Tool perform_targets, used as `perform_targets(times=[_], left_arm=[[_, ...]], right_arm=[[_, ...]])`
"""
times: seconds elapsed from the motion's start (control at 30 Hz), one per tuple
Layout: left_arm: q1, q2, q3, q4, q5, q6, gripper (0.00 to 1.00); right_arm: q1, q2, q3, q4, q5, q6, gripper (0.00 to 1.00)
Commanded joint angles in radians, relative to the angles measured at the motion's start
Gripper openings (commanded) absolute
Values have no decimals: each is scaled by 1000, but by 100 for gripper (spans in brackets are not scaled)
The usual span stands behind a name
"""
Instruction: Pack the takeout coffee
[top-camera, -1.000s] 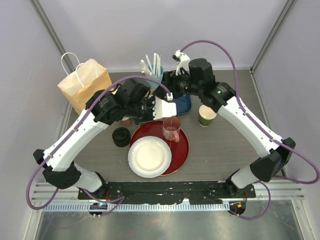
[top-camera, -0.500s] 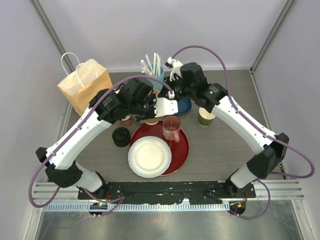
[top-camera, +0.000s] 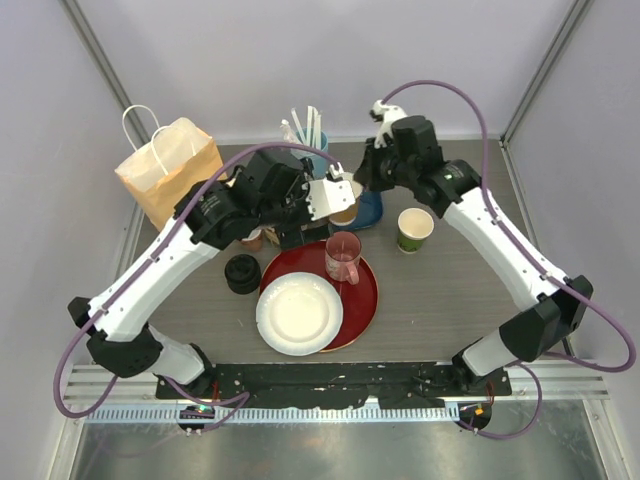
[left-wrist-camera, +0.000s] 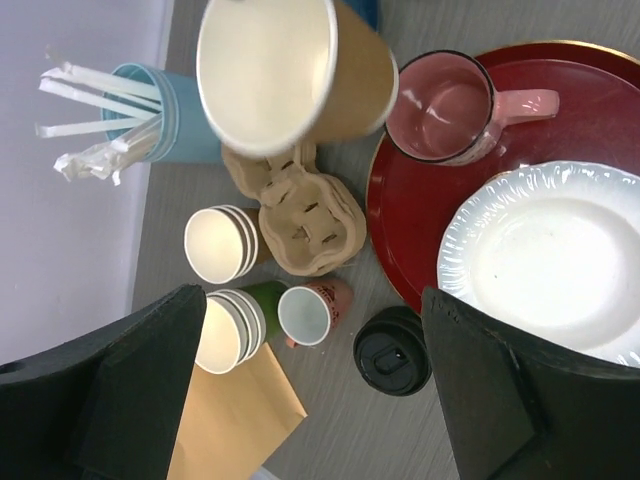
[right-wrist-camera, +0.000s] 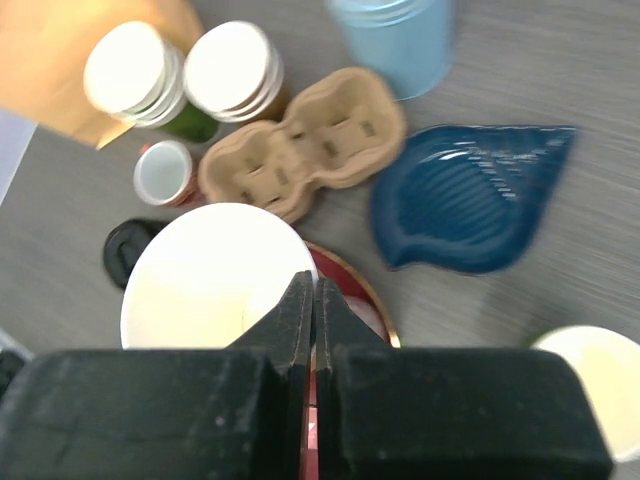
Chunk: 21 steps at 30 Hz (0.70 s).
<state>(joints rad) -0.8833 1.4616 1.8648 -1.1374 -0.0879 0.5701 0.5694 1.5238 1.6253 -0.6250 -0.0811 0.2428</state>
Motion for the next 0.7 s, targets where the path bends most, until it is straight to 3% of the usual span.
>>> perform_targets(times=[0.0, 0.1, 0.27, 0.47, 0.67], left_arm=[[10, -70, -19, 109, -82, -73, 96], [58, -86, -74, 146, -93, -99, 99], [219, -96, -136, 186, 15, -168, 100], [331, -118, -249, 238, 72, -176, 100], [403, -135, -329, 263, 114, -171, 100]], right_arm=[[-132, -117, -13, 31, 63, -19, 1], [-308, -165, -73, 53, 116, -36, 1], [-628, -218, -249, 148, 130, -7, 1], [-798, -214, -510, 318, 138, 58, 1], [-824, -116, -607, 452, 152, 92, 1]])
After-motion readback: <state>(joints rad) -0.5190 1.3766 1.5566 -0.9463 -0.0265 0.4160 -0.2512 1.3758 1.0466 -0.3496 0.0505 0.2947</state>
